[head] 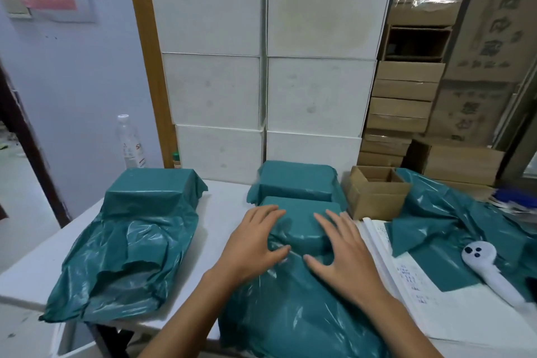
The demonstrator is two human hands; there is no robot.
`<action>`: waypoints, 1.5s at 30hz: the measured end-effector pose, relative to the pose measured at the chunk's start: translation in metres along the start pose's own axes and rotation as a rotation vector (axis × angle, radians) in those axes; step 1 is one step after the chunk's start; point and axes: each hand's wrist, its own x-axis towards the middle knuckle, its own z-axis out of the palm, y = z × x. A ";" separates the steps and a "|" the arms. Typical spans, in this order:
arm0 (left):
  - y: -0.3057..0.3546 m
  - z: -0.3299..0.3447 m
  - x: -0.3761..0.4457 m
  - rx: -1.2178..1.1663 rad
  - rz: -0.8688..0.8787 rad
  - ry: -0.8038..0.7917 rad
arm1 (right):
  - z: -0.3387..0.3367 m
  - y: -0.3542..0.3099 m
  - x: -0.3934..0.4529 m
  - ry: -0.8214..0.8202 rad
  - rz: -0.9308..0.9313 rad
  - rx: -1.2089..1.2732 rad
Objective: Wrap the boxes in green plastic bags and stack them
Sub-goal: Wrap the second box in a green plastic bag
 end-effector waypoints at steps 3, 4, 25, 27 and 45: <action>-0.012 0.008 0.000 -0.002 0.025 0.010 | 0.014 0.009 0.003 -0.014 -0.052 -0.085; -0.017 0.010 -0.001 -0.007 0.037 0.010 | 0.017 0.014 0.003 -0.010 -0.076 -0.094; -0.055 0.001 -0.010 0.010 0.214 -0.041 | -0.024 0.066 -0.015 -0.063 -0.358 -0.092; -0.049 -0.023 -0.023 0.000 0.244 0.028 | -0.046 0.059 -0.030 -0.006 -0.375 -0.081; -0.061 -0.030 -0.125 0.172 0.552 -0.216 | -0.016 0.067 -0.122 -0.204 -0.783 -0.103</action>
